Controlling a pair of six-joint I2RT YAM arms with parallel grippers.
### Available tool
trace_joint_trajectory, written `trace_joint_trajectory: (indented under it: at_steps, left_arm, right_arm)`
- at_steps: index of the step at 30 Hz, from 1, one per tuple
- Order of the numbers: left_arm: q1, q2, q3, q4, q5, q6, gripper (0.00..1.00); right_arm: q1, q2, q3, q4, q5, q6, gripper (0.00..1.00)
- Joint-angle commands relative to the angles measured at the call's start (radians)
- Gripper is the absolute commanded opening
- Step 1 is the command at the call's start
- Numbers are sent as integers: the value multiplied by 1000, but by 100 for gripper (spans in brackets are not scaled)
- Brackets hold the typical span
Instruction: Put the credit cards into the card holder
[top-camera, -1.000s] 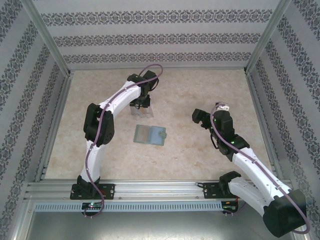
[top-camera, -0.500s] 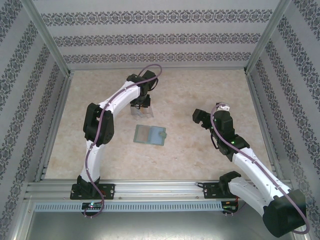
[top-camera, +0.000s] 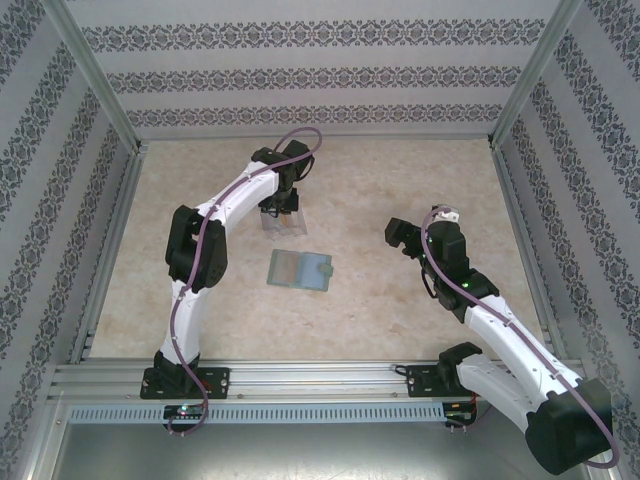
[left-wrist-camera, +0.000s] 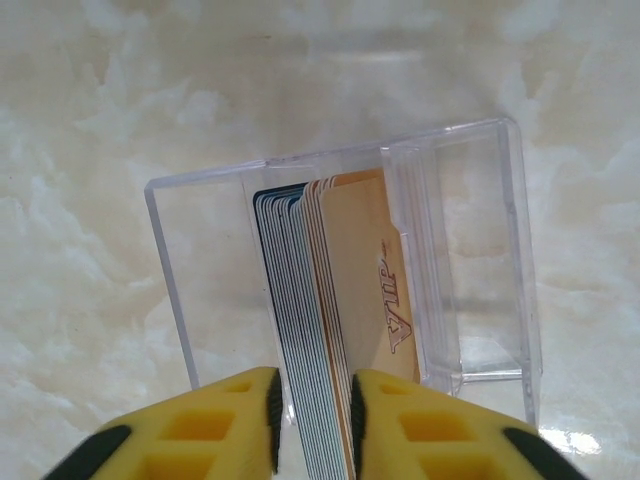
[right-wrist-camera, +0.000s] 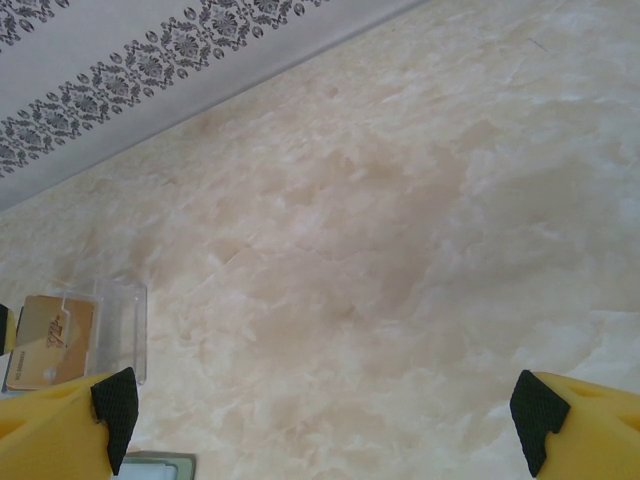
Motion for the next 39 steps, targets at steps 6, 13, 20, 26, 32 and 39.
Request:
trace_joint_trajectory:
  at_steps: [6,13,20,26,32,39]
  left_arm:
    - [10,7,-9,9,6,-2,31]
    - [10,-7,-19,26,32,-24,42]
    - [9,10,-37,61,86,-45,39]
    - [10,6,-37,55,48,-45,27]
    - [10,-7,-38,49,38,-40,10]
    - [10,-29,-44,48,37,-41,9]
  right_arm:
    - [-14,-3,-6,1,16,12,98]
    - [-15,-5,-6,0,14,11,98]
    - [-18,0,-4,3,10,13,98]
    - [-20,-10,-7,1,16,11,98]
    - [-21,-9,-14,2,14,16,98]
    - [-23,-11,-17,0,12,13,98]
